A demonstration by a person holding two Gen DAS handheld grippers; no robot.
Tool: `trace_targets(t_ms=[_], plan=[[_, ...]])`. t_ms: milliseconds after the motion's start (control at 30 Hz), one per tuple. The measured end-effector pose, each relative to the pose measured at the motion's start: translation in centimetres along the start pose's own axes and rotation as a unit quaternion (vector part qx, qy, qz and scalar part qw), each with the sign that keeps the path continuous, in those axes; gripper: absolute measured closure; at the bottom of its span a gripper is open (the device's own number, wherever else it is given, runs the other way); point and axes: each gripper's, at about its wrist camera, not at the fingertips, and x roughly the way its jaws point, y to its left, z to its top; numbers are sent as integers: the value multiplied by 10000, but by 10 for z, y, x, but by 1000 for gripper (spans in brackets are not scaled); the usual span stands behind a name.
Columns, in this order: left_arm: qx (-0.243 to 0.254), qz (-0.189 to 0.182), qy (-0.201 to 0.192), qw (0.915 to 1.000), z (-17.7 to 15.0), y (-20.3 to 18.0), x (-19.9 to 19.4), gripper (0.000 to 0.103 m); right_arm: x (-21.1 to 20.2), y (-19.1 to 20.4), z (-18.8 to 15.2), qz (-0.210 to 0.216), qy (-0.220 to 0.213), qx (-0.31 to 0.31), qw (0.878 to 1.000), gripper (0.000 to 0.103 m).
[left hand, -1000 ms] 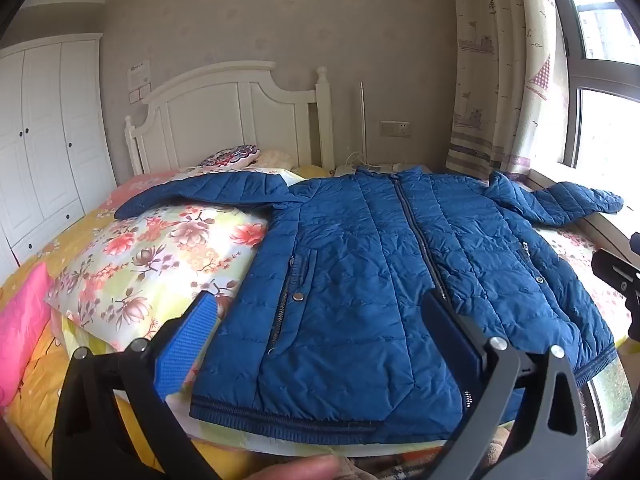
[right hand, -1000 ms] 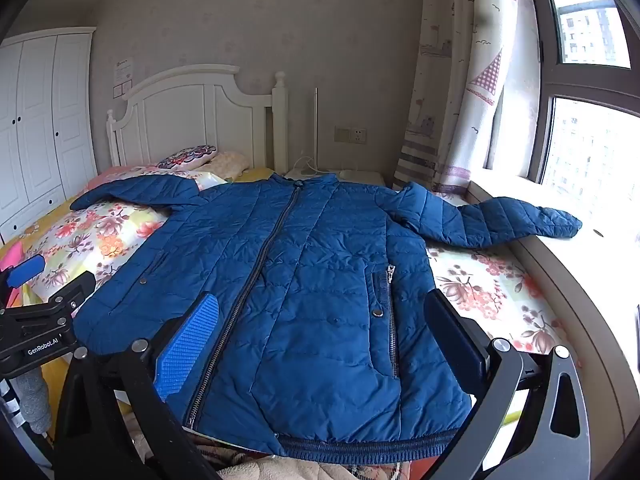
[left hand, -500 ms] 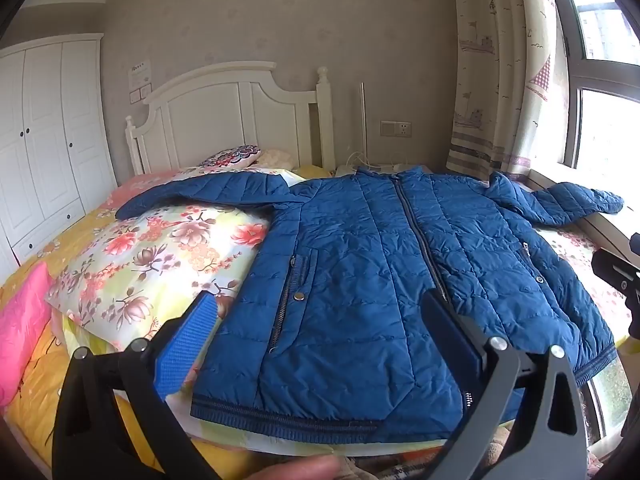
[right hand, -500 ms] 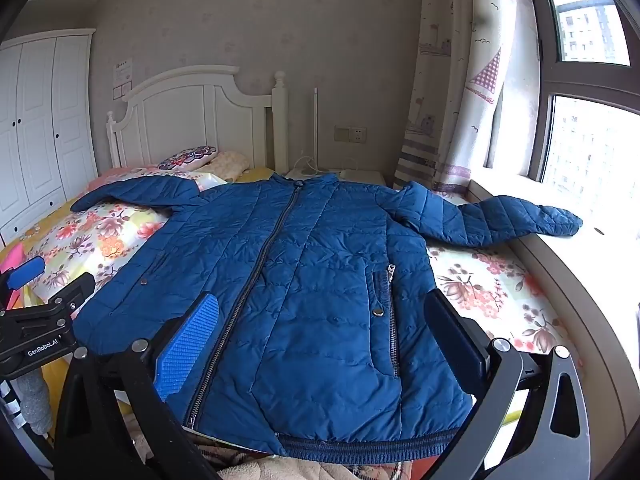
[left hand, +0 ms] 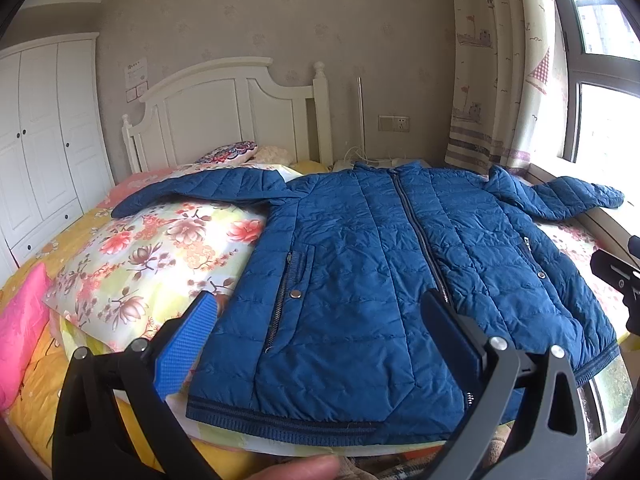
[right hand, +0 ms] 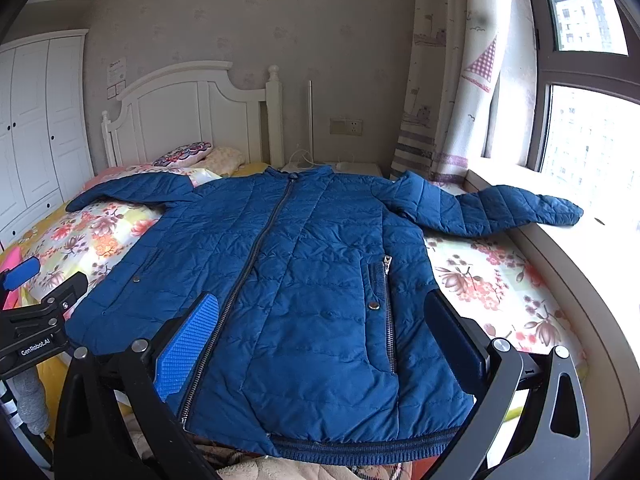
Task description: Fold large clothes
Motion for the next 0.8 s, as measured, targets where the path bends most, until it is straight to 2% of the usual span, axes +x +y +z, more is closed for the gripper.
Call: trace_targets(t_ms=[100,200,233,333,400,500,633,700,800], plan=[[17,-8,78,10000,4,-3,11,2,9,-14,-1,87,-96,80,9999,5],[100,-98,287,9995,15,-6,39,2,34,-39,6,82,55,372,9993,5],[161,-197,469,9986,22,-8,58,2,44,-50,10,83,97,544,9984,5],[352,-219,874,9953,42,-12,116,2,85,-98,27,-397,403,918,9942,5],[444,-280,986,9937,55,-16,150,2,108,-132,46,-707,328,1075,9911,5],[511,-361,1244,9903,77,-21,208,2,150,-185,59,-931,700,1699,9786,4],[331,-437,1645,9849,93,-22,284,2,202,-249,69,-1163,734,2653,9543,4],[240,-469,1738,9834,92,-22,307,2,228,-276,72,-1401,751,2902,9437,4],[13,-844,1965,9769,80,-18,330,2,254,-300,70,-1705,874,3078,9320,5]])
